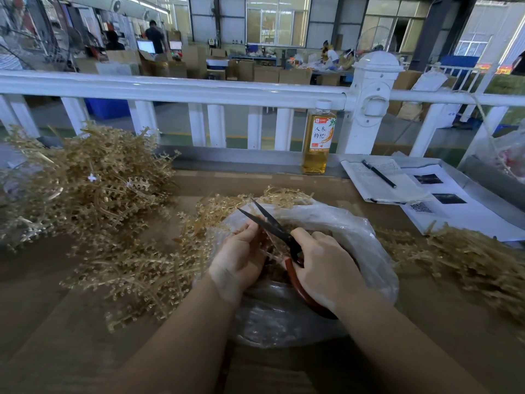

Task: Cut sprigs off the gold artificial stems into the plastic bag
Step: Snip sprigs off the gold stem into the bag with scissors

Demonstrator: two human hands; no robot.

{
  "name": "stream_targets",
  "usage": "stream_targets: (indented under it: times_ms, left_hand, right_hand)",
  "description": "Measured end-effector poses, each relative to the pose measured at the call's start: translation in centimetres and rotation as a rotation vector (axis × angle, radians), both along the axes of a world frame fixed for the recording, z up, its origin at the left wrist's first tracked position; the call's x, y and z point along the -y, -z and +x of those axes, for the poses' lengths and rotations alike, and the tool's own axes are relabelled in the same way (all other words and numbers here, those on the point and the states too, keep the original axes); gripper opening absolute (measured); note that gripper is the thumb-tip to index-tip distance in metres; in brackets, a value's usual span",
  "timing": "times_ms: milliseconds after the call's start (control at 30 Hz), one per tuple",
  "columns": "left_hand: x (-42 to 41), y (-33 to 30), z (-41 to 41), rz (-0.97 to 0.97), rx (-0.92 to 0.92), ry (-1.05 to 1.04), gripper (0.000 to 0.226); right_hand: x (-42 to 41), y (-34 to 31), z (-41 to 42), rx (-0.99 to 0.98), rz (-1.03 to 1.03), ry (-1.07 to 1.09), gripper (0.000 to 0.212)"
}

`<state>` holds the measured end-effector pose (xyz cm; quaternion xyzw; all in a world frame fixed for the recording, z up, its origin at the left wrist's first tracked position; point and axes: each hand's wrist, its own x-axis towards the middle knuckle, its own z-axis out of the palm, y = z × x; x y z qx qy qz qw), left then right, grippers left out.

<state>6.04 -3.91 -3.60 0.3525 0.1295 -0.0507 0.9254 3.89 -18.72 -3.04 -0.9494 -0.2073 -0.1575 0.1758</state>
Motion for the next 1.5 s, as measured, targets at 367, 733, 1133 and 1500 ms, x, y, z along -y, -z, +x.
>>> stream_targets:
  times_ms: [367, 733, 1133, 1500]
  left_hand:
    - [0.32, 0.07, 0.32, 0.023, 0.008, 0.009, 0.029]
    - [0.67, -0.44, -0.13, 0.095, 0.030, 0.012, 0.024]
    - [0.46, -0.53, -0.15, 0.049, 0.029, 0.027, 0.023]
    - [0.47, 0.05, -0.03, 0.017, 0.065, -0.008, 0.033]
  right_hand:
    - [-0.49, -0.32, 0.26, 0.035, -0.008, 0.002, 0.020]
    - [-0.56, 0.19, -0.16, 0.062, -0.001, 0.027, 0.020]
    - [-0.89, 0.18, -0.18, 0.072, -0.025, 0.039, 0.018]
    - [-0.77, -0.36, -0.67, 0.024, -0.049, 0.043, 0.025]
